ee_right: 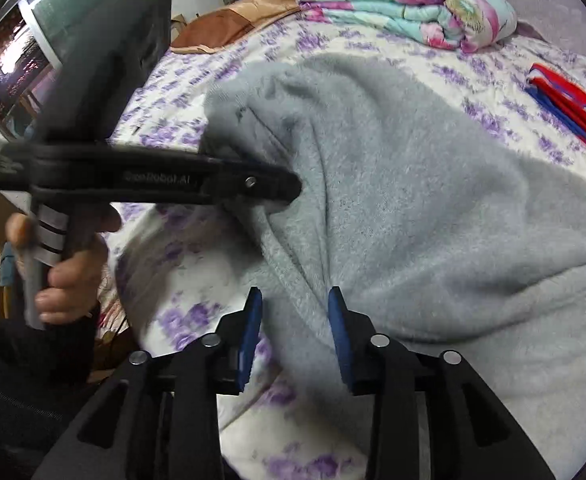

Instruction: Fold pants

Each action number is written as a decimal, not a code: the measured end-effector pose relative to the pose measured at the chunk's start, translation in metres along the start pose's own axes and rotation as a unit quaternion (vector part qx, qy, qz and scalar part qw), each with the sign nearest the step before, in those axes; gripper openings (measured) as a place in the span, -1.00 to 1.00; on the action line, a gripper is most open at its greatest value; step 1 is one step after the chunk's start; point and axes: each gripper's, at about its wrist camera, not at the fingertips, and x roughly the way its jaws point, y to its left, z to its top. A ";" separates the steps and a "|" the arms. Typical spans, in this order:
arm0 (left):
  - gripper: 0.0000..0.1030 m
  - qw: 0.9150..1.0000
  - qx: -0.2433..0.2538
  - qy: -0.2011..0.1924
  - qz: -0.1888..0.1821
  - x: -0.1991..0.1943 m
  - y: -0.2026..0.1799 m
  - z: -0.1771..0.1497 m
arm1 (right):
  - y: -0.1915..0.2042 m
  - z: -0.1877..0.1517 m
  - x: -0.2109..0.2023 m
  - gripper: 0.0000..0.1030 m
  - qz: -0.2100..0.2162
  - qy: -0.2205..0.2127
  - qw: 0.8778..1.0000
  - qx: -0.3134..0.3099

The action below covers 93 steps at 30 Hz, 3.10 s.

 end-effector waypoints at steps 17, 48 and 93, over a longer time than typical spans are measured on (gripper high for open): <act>-0.89 0.998 0.032 -0.026 0.043 0.003 -0.008 -0.009 | -0.086 0.045 -0.036 0.21 -0.070 0.021 0.987 0.142; -0.89 0.998 0.045 -0.034 -0.004 0.001 0.004 -0.010 | -0.381 0.010 -0.057 -0.68 -0.289 0.119 0.790 0.528; -0.95 0.991 0.101 0.044 0.071 -0.005 -0.012 0.020 | -0.265 -0.298 -0.172 -0.83 -0.109 -0.188 0.795 0.566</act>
